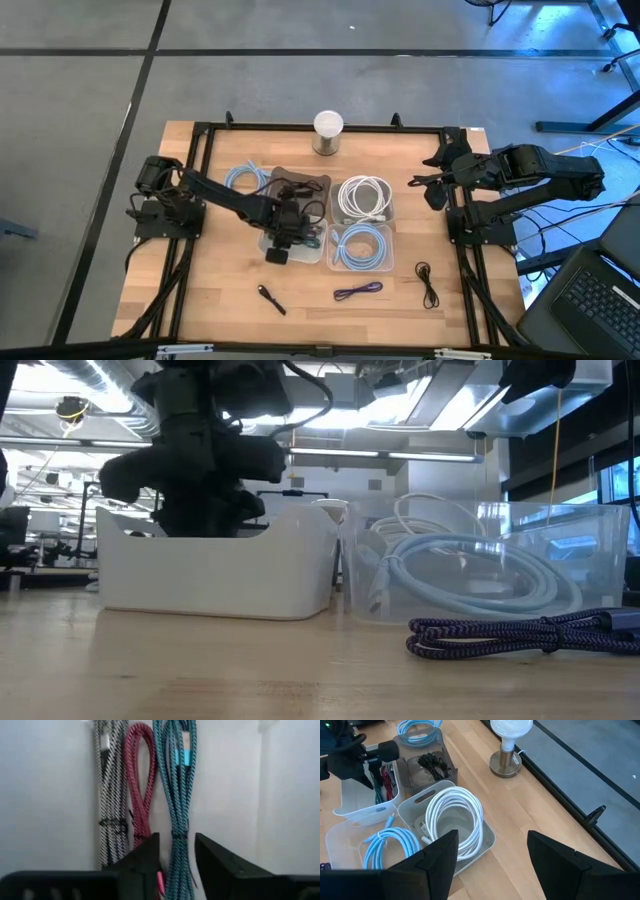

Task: Pick & Place USB Port
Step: Put the blue patterned charger cable into the white bin, then put the blue usb cable into the transparent bin

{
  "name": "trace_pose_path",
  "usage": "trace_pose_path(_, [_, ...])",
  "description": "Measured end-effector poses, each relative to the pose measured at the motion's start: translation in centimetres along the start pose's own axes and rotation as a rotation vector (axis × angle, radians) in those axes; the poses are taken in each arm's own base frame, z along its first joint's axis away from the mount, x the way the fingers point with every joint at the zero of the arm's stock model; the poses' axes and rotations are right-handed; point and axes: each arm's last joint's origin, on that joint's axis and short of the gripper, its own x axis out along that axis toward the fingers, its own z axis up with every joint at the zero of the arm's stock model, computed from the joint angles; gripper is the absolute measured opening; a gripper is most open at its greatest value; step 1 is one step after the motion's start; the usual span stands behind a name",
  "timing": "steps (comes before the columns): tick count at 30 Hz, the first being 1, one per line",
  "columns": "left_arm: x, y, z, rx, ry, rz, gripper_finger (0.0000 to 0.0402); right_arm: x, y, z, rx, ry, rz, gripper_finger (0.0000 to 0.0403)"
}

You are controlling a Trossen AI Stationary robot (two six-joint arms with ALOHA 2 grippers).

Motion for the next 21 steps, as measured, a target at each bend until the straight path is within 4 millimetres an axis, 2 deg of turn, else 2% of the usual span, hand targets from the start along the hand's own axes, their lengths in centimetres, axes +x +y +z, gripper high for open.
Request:
trace_pose_path(5, [-1.1, -0.4, 0.6, -0.097, 0.034, -0.046, 0.0155, 0.0, 0.0, 0.0, 0.005, 0.001, 0.0, 0.0241])
trace_pose_path(9, [-2.3, -1.1, 0.8, -0.221, 0.016, -0.048, 0.017, 0.2, 0.1, -0.5, 0.065, 0.063, 0.047, 0.0241])
trace_pose_path(14, [-5.6, -2.9, 0.9, -0.224, -0.191, 0.036, 0.017, 2.2, 0.8, -2.9, 0.097, 0.224, 0.112, 0.0241])
trace_pose_path(18, [-9.3, -4.4, 0.7, -0.236, -0.431, 0.037, 0.0168, 4.0, 1.4, -5.4, 0.093, 0.308, 0.092, 0.0241])
trace_pose_path(21, [-12.1, -5.4, 0.4, -0.231, -0.57, 0.012, 0.0171, 5.1, 2.2, -7.1, 0.156, 0.364, 0.125, 0.0241])
